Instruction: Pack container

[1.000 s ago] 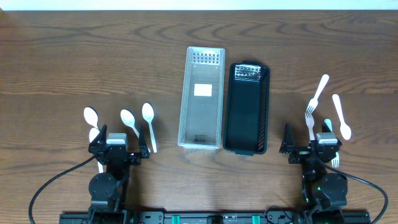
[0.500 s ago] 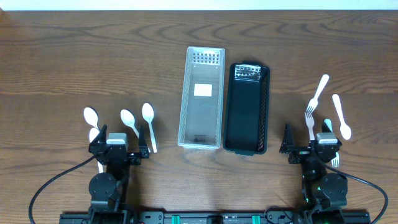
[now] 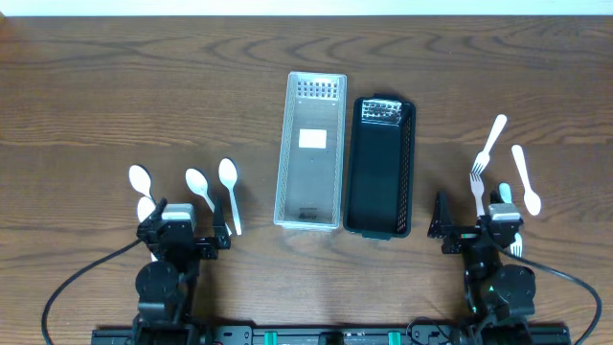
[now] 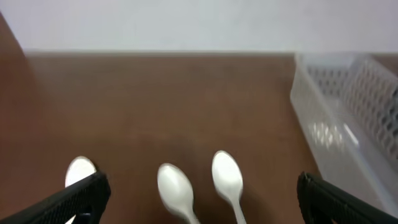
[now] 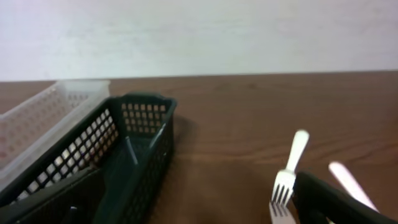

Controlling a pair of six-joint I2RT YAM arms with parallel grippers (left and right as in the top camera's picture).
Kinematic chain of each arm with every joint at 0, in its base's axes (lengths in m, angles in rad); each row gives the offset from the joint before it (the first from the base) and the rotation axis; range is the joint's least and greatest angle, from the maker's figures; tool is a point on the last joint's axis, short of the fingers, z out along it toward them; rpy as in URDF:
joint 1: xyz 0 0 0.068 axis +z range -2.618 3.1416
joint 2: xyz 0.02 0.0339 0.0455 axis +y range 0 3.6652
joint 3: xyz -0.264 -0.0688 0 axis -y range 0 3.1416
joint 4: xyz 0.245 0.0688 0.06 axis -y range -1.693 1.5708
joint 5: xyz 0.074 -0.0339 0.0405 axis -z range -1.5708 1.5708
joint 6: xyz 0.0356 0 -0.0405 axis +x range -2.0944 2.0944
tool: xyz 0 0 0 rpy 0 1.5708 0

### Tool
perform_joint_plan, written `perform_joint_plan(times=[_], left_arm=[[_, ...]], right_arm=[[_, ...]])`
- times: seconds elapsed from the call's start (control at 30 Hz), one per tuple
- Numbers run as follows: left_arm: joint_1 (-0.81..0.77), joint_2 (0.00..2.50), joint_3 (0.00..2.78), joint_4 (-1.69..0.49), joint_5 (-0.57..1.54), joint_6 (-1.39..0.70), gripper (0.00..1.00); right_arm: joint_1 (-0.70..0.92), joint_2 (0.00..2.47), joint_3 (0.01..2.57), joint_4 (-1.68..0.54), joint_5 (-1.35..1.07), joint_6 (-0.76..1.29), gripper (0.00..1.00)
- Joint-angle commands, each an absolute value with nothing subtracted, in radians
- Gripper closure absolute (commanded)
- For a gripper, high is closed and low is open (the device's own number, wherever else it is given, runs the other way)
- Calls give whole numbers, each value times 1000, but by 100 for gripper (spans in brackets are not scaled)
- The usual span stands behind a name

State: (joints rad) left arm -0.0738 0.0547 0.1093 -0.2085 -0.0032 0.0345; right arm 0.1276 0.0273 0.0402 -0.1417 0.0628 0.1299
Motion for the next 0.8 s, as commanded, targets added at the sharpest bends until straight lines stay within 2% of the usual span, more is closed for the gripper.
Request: perform_joint_plan(times=[0.0, 0.2, 0.37, 0.5, 0.67, 0.7, 0.77], left_arm=[[-75, 151, 281, -284, -6, -21, 2], [-75, 468, 603, -445, -6, -185, 2], [-75, 757, 867, -617, -6, -178, 2], [-75, 949, 1028, -764, -7, -127, 2], [-75, 1091, 1070, -806, -7, -128, 2], [-75, 1109, 1070, -808, -7, -128, 2], [-75, 1148, 1070, -810, -7, -128, 2]], right_arm=[[112, 76, 155, -222, 44, 180, 1], [111, 360, 416, -362, 44, 179, 1], [102, 722, 703, -532, 42, 178, 1], [71, 1050, 1002, -792, 8, 139, 1], [59, 1355, 1264, -945, 7, 115, 2], [59, 1398, 1285, -941, 7, 102, 10], [59, 1466, 1298, -908, 11, 96, 38]])
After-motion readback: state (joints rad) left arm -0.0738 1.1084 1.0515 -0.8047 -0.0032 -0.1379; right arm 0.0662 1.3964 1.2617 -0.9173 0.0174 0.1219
